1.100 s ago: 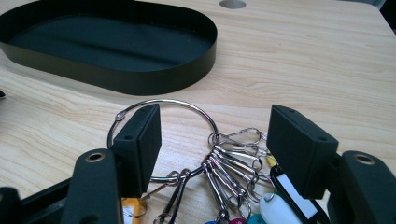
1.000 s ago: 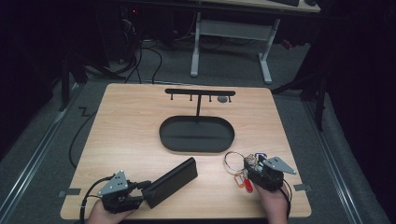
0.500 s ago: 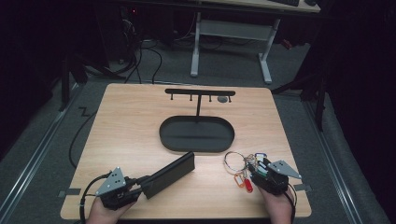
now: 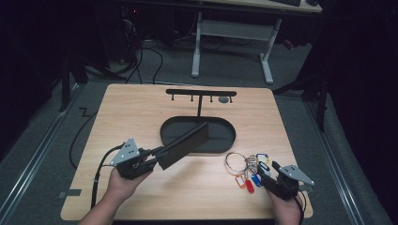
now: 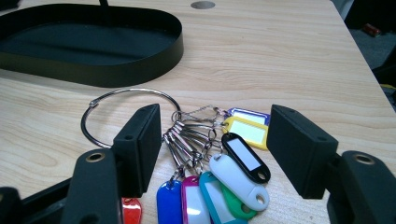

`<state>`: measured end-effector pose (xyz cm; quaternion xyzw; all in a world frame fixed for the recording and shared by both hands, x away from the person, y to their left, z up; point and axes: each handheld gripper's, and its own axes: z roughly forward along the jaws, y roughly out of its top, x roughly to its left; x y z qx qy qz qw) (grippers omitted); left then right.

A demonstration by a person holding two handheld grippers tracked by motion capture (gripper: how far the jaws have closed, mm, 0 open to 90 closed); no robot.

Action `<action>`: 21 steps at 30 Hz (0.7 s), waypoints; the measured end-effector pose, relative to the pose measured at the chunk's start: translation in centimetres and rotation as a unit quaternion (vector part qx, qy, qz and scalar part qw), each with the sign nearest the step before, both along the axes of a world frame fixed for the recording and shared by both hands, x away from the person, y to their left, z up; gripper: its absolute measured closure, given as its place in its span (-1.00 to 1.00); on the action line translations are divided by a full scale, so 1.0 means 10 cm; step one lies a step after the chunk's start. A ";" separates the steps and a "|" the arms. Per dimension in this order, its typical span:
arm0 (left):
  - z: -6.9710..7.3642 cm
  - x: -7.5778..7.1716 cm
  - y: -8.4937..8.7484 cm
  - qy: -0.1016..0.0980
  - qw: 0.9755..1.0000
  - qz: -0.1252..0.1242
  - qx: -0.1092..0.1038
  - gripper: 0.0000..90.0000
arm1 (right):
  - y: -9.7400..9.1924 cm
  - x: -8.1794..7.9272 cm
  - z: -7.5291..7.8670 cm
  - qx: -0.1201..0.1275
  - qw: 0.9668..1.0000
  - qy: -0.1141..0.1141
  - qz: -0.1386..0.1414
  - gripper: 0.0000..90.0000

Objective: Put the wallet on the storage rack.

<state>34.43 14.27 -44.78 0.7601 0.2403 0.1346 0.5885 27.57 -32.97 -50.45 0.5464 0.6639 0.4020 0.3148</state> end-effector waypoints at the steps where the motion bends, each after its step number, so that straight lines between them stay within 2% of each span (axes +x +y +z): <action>1: 0.02 0.06 -0.05 -0.002 1.000 -0.001 -0.003 0.66 | 0.00 0.00 0.00 0.000 1.000 0.000 0.000 -0.21; 2: 0.04 0.16 -0.15 -0.007 1.000 -0.002 -0.001 0.66 | 0.00 0.00 0.00 0.002 1.000 0.000 0.001 -0.21; 3: 0.04 0.16 -0.15 -0.007 1.000 -0.002 -0.001 0.66 | 0.00 0.00 0.00 0.002 1.000 0.000 0.001 -0.21; 6: 0.02 0.34 -0.30 -0.009 1.000 0.001 0.000 0.66 | 0.01 0.01 0.00 0.002 1.000 0.000 0.001 -0.21; 7: 0.02 0.34 -0.30 -0.009 1.000 0.001 0.000 0.66 | 0.01 0.01 0.00 0.002 1.000 0.000 0.001 -0.21; 9: -0.03 0.45 -0.35 -0.005 1.000 0.006 -0.003 0.66 | 0.00 0.01 0.00 0.002 1.000 0.000 0.001 -0.21; 12: -0.10 0.61 -0.43 -0.002 1.000 0.010 0.006 0.66 | 0.00 0.01 -0.01 0.003 1.000 0.001 0.001 -0.21; 21: -0.19 0.85 -0.59 0.013 1.000 0.010 0.007 0.66 | 0.03 0.04 -0.02 0.004 1.000 0.004 0.004 -0.21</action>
